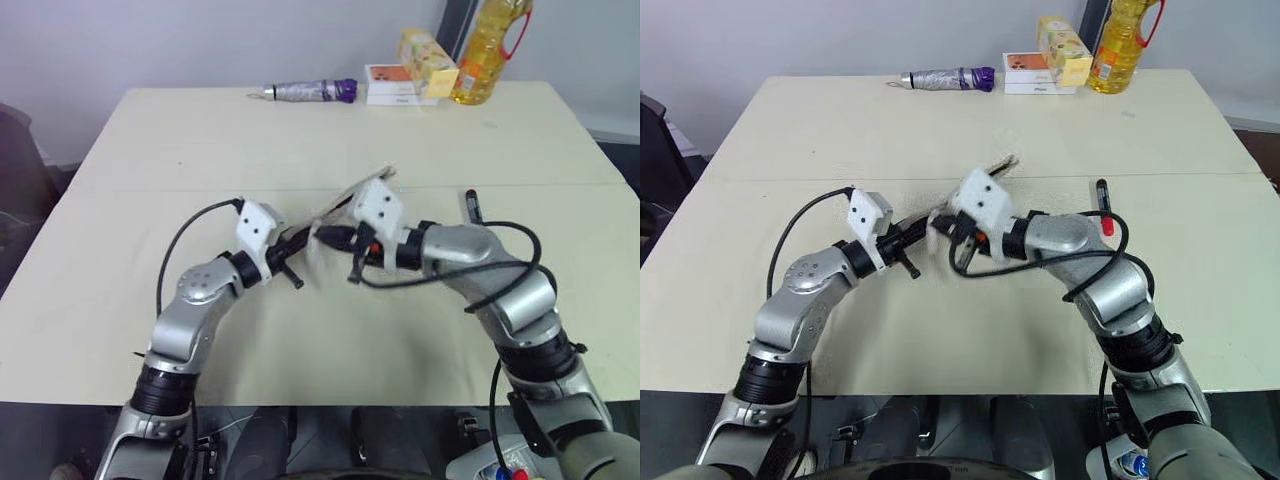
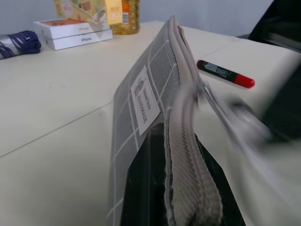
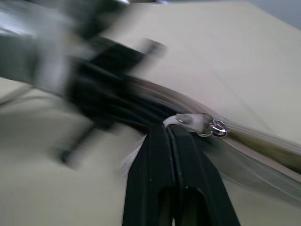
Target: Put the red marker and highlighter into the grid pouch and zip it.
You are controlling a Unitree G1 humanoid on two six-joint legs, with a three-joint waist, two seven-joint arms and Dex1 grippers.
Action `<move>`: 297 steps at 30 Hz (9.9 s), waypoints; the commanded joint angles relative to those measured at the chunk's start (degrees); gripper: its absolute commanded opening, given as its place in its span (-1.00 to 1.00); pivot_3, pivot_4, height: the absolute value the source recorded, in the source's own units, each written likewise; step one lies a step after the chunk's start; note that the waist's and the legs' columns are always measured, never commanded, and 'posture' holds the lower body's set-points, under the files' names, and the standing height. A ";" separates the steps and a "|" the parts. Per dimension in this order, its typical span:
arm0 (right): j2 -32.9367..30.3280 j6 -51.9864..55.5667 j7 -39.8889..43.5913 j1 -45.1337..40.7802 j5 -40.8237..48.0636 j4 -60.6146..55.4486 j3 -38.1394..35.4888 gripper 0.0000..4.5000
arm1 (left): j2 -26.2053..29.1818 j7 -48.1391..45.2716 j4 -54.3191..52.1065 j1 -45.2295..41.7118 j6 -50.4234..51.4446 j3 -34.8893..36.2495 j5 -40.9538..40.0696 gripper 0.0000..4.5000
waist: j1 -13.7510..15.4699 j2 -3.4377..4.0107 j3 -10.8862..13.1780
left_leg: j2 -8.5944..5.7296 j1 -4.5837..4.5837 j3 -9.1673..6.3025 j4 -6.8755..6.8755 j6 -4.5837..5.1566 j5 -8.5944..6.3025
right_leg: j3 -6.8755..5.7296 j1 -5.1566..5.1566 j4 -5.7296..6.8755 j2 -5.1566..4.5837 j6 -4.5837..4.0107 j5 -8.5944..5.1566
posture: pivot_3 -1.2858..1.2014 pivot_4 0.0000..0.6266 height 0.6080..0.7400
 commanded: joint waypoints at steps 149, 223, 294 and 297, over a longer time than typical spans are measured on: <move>-16.12 16.63 0.52 50.50 -0.10 -5.16 -49.02 -0.51 | -4.12 -12.34 17.62 -10.63 -11.78 -7.95 6.33 -1.00 | 2.25 -0.03 0.01 | 0.00 0.68 0.11 -0.08 0.18 -0.10 | -0.07 0.84 -0.33 0.04 0.03 0.00 | 0.03 -0.52 1.00; -29.77 2.00 9.35 0.90 -10.92 -5.07 2.14 -0.01 | 1.89 -15.40 12.57 -9.50 -24.05 -15.58 18.15 -1.00 | 0.98 -0.13 0.07 | 0.00 0.71 0.04 -0.19 0.23 -0.14 | -0.09 0.87 -0.55 -0.03 0.04 -0.01 | 0.03 -0.52 1.00; -1.53 9.92 -16.44 5.55 7.92 -3.87 -15.14 0.20 | -12.50 -1.08 9.89 -13.47 4.69 0.13 -4.02 -1.00 | 0.90 -0.14 0.08 | -0.01 0.56 -0.02 -0.14 0.23 -0.14 | -0.13 0.77 -0.53 0.00 0.04 -0.01 | 0.03 -0.52 1.00; -0.50 9.95 -17.32 4.97 7.80 -2.41 -15.21 -0.30 | -12.45 -0.80 9.46 -13.20 4.84 0.34 -4.10 -1.00 | 0.92 -0.14 0.07 | -0.01 0.56 -0.02 -0.15 0.22 -0.14 | -0.13 0.76 -0.52 0.01 0.04 -0.01 | 0.03 -0.52 1.00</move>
